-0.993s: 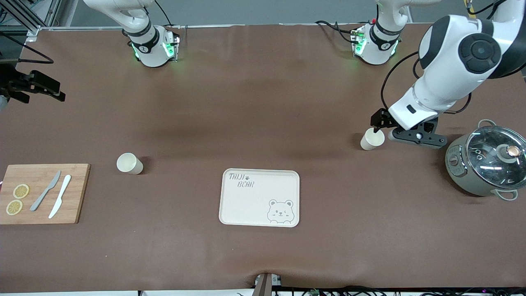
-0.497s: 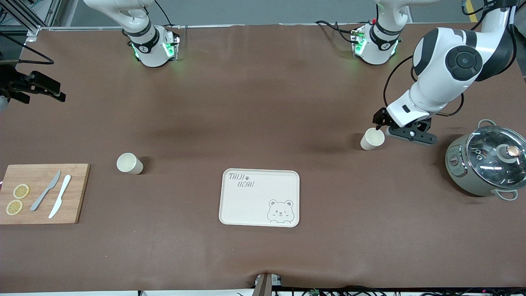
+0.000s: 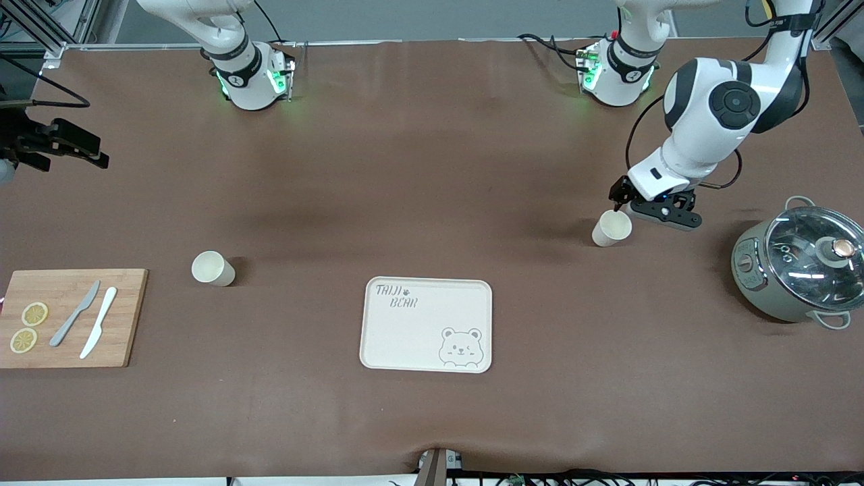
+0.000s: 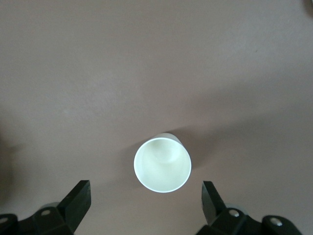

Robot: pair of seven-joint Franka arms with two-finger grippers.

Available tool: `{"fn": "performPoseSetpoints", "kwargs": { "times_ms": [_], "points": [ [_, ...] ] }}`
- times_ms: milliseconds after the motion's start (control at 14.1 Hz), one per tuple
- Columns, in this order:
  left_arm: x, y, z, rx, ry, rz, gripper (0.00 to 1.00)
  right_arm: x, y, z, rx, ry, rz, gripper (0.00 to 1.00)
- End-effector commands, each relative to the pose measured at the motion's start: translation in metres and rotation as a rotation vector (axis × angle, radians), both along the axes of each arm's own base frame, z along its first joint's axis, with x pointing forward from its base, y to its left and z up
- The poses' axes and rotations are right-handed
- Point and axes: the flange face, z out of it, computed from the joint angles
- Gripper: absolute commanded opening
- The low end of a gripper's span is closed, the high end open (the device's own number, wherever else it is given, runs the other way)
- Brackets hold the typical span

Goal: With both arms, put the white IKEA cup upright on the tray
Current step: 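Lower the left gripper over the white paper cup beside the pot, then close the left gripper on the cup rim while the right gripper starts reaching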

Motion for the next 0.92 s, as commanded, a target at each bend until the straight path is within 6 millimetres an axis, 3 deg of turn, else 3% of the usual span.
{"fn": "performPoseSetpoints", "kwargs": {
  "times_ms": [0, 355, 639, 851],
  "points": [
    [-0.014, 0.007, -0.009, 0.021, -0.015, -0.022, 1.00, 0.001, -0.002, 0.000, -0.001, 0.002, -0.013, 1.00],
    [-0.024, 0.025, -0.045, 0.007, -0.031, -0.022, 1.00, 0.000, 0.001, 0.000, -0.006, 0.010, -0.008, 1.00],
    [-0.019, 0.058, -0.059, -0.002, -0.017, -0.042, 1.00, 0.008, -0.004, -0.014, -0.015, 0.037, -0.012, 1.00],
    [-0.015, 0.061, -0.075, -0.017, -0.024, -0.043, 1.00, 0.018, -0.011, -0.036, -0.017, 0.077, -0.027, 1.00]
  ]
}}
